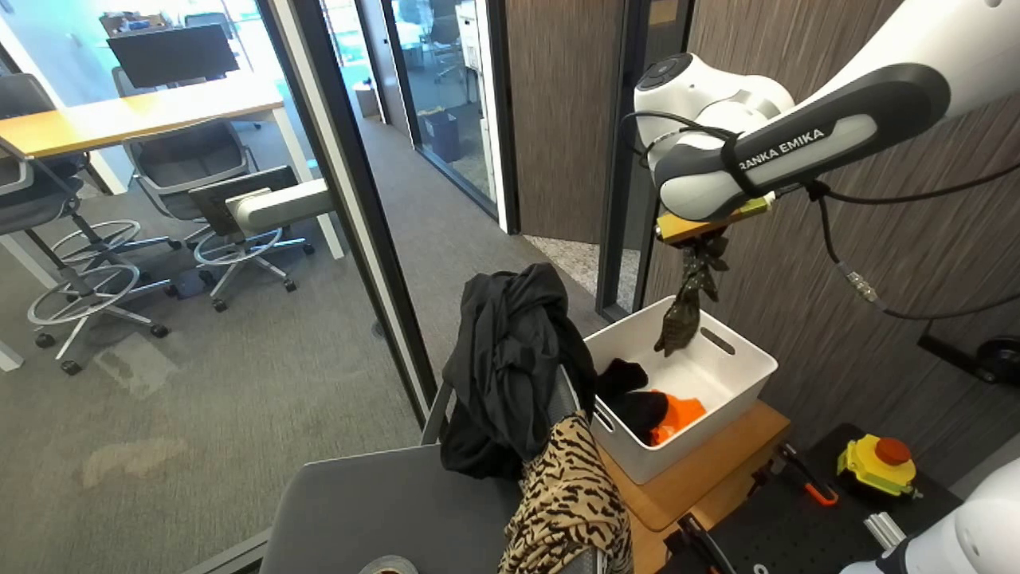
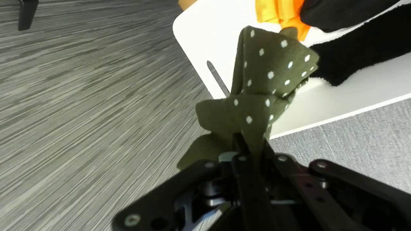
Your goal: Pick up the cloth with green and white dots from the chair's headrest and place it inside the box
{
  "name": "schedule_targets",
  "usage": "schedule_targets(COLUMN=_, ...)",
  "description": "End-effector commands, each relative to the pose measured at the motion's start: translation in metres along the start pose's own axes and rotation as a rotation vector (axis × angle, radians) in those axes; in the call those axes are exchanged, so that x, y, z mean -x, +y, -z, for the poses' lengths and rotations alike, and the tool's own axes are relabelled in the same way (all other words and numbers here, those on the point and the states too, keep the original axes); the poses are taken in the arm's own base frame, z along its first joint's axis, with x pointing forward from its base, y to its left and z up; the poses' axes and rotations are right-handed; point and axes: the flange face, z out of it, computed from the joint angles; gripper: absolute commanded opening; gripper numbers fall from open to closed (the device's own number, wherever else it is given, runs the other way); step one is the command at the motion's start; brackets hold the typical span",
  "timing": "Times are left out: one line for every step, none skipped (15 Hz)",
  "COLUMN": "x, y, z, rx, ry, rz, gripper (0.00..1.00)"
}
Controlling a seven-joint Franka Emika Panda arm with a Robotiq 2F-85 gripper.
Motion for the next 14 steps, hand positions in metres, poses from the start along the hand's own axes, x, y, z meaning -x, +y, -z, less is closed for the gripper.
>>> schedule_targets(x=-0.006, y=-0.009, z=-0.014, rx=0.018, ry=-0.057, rz=-0.005, gripper=0.1)
schedule_targets(x=-0.002, y=-0.014, z=-0.025, rx=0.017, ry=-0.09, rz=0.002, gripper=0.1)
schedule_targets(x=0.001, y=-0.018, z=-0.034, rx=0.013, ry=-0.119, rz=0.007, gripper=0.1)
schedule_targets(x=0.004, y=-0.023, z=-0.044, rx=0.003, ry=-0.146, rz=0.007, gripper=0.1)
schedule_targets(x=0.007, y=-0.029, z=-0.056, rx=-0.017, ry=-0.179, rz=0.004, gripper=0.1)
schedule_targets(x=0.01, y=-0.035, z=-0.066, rx=-0.031, ry=-0.204, rz=0.0, gripper=0.1)
schedule_targets(x=0.013, y=-0.042, z=-0.077, rx=-0.05, ry=-0.229, rz=-0.007, gripper=0.1)
schedule_targets(x=0.015, y=-0.046, z=-0.086, rx=-0.065, ry=-0.25, rz=-0.015, gripper=0.1)
schedule_targets(x=0.016, y=-0.051, z=-0.096, rx=-0.085, ry=-0.271, rz=-0.027, gripper=0.1)
schedule_targets(x=0.018, y=-0.055, z=-0.105, rx=-0.101, ry=-0.289, rz=-0.037, gripper=0.1)
schedule_targets(x=0.02, y=-0.058, z=-0.114, rx=-0.116, ry=-0.307, rz=-0.047, gripper=0.1)
schedule_targets(x=0.021, y=-0.061, z=-0.121, rx=-0.13, ry=-0.323, rz=-0.053, gripper=0.1)
schedule_targets(x=0.022, y=-0.063, z=-0.127, rx=-0.14, ry=-0.338, rz=-0.058, gripper=0.1)
schedule_targets(x=0.023, y=-0.064, z=-0.131, rx=-0.152, ry=-0.35, rz=-0.064, gripper=0.1)
